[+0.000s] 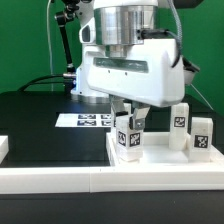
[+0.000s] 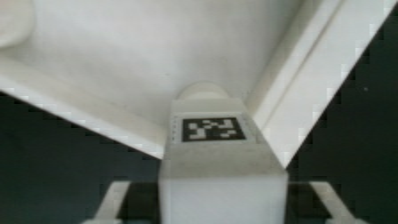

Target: Assemble square table

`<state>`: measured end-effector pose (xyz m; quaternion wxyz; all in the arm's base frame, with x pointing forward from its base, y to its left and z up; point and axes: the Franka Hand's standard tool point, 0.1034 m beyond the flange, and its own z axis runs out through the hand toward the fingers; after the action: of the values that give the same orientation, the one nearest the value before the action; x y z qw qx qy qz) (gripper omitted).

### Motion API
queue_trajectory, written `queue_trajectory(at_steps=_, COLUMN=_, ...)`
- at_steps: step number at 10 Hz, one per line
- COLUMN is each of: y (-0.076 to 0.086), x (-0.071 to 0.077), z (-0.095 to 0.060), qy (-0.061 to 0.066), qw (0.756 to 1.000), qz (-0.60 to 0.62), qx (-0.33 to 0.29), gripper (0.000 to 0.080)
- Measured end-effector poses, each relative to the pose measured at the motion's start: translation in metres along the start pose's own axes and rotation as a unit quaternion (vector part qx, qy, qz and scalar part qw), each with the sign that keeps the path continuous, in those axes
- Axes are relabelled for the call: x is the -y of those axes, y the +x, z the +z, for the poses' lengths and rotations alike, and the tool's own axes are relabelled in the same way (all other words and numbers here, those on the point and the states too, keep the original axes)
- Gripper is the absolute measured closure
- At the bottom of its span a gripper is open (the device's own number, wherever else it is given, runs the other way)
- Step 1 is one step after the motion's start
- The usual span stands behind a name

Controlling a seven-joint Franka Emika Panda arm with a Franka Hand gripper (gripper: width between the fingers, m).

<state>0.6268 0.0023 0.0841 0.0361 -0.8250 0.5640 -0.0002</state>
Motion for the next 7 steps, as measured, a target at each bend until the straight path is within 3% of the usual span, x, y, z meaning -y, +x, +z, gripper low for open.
queue_trajectory(at_steps=3, y=0.0005, x=-0.0003, z=0.0003, qy=0.003, qw=0.993, qz=0.121, qx=0.002, gripper=0.0509)
queue_trajectory(at_steps=7, y=-0.0004, x=0.0001, z=0.0004, qy=0.002, qw=0.981, qz=0.194, qx=0.003, gripper=0.0509)
